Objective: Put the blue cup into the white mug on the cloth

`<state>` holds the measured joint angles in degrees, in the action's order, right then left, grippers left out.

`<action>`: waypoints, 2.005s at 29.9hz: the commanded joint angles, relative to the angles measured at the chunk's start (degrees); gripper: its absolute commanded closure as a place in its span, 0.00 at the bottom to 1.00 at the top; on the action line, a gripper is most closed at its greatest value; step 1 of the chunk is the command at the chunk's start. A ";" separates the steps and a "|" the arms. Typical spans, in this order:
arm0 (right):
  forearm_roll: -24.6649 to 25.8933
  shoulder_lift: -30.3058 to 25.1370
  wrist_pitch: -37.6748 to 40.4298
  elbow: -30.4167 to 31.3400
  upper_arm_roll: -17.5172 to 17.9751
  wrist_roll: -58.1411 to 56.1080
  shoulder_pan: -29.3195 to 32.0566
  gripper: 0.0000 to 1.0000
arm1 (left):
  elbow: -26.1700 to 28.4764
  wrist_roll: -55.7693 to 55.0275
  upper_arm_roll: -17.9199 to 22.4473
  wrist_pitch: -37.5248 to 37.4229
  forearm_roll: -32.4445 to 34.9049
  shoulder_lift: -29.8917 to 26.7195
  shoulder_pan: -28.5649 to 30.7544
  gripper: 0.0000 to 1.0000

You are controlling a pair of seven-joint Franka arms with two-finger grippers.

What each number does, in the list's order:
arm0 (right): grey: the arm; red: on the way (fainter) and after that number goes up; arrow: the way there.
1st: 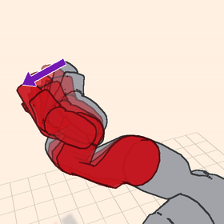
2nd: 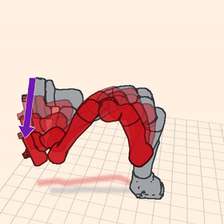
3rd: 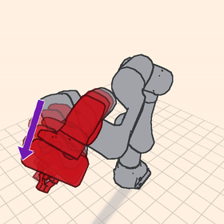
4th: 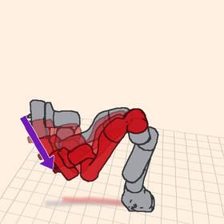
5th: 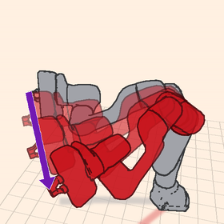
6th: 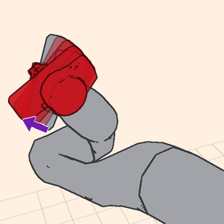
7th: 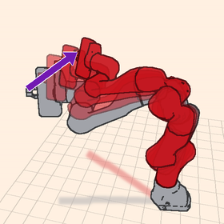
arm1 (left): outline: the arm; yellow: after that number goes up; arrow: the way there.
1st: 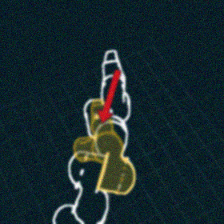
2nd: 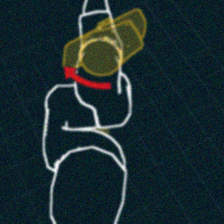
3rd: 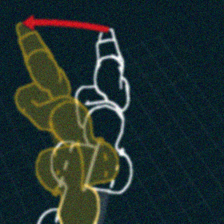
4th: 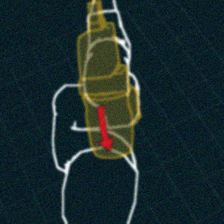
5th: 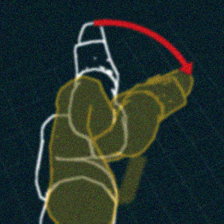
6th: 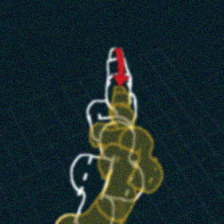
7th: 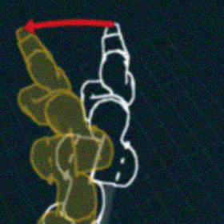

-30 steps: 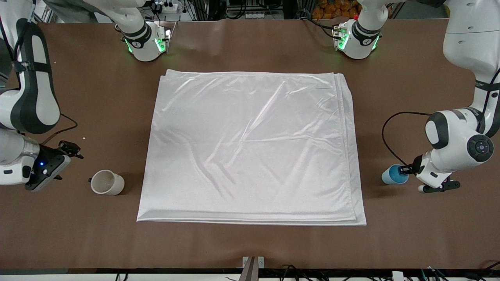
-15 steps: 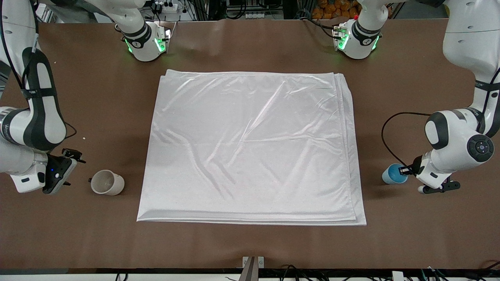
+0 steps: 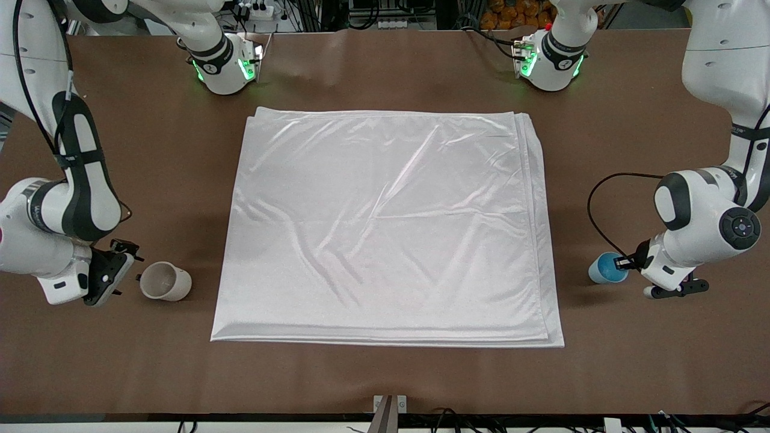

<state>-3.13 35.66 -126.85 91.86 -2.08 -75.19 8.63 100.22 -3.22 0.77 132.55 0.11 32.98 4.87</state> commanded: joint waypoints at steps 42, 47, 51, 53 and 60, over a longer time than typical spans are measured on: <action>-0.83 4.42 -8.06 0.51 0.67 -1.27 -1.33 1.00 | -0.64 -0.64 0.20 0.51 -0.02 0.59 -0.30 1.00; -0.83 4.24 -7.97 0.51 0.67 -0.31 -2.04 1.00 | -0.64 -0.64 0.20 1.04 0.07 0.68 -0.30 1.00; -0.83 3.63 -7.45 0.42 0.67 0.92 -3.18 1.00 | -0.64 -0.64 0.20 1.13 0.07 0.68 -0.30 1.00; -0.83 2.93 -7.18 0.42 0.76 3.55 -3.36 1.00 | -0.64 -0.64 0.20 1.13 0.15 0.59 -0.30 1.00; -0.83 0.73 -2.26 -0.19 0.85 14.53 -6.95 1.00 | -1.08 0.06 -0.15 0.95 0.33 -0.55 -0.47 1.00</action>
<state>-3.26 39.12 -132.95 91.77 -1.26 -68.14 4.13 100.10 -3.22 0.77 133.27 0.11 33.00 4.76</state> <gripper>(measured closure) 0.806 0.965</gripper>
